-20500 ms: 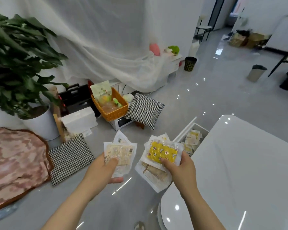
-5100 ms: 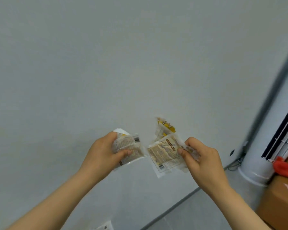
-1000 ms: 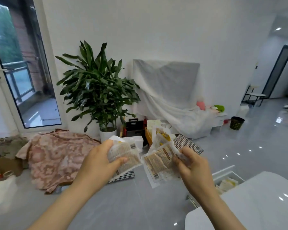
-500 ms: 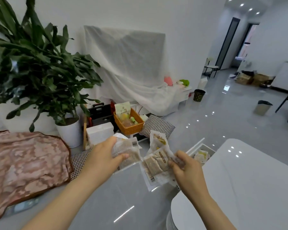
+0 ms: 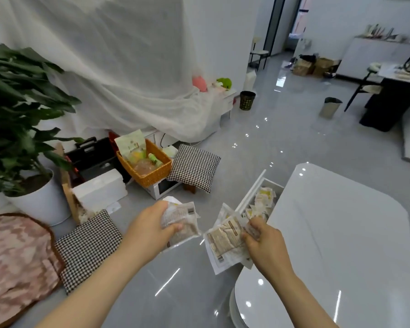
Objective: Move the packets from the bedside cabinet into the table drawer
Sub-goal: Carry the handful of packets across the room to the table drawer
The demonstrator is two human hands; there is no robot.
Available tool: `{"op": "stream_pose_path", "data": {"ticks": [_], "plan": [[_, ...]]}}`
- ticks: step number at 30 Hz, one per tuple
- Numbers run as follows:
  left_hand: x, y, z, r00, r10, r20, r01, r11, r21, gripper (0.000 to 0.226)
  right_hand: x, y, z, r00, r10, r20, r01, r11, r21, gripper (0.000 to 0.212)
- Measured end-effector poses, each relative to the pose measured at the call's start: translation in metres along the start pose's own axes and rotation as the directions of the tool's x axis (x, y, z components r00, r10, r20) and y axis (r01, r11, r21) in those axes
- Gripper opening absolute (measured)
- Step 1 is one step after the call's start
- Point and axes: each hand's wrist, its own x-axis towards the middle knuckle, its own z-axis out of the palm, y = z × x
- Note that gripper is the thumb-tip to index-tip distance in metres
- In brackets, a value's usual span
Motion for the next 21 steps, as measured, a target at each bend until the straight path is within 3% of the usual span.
{"op": "stream_pose_path", "data": {"ticks": [4, 8, 12, 21], "plan": [[0.057, -0.019, 0.005, 0.994, 0.037, 0.102, -0.033, 0.999, -0.036, 0.027, 0.034, 0.005, 0.024, 0.993, 0.117, 0.003, -0.117, 0.993, -0.026, 0.004], [0.116, -0.038, 0.002, 0.978, 0.117, 0.174, -0.113, 0.993, -0.038, 0.032, 0.067, 0.001, 0.05, 0.977, 0.213, -0.008, -0.213, 0.977, -0.025, 0.024], [0.18, -0.056, -0.007, 0.961, 0.161, 0.224, -0.162, 0.987, -0.014, 0.036, 0.101, -0.011, 0.074, 0.944, 0.327, -0.041, -0.329, 0.942, -0.068, 0.019], [0.286, -0.067, 0.017, 0.879, 0.288, 0.379, -0.299, 0.954, -0.03, 0.021, 0.153, -0.01, 0.102, 0.865, 0.493, -0.09, -0.5, 0.862, -0.082, 0.006]]}}
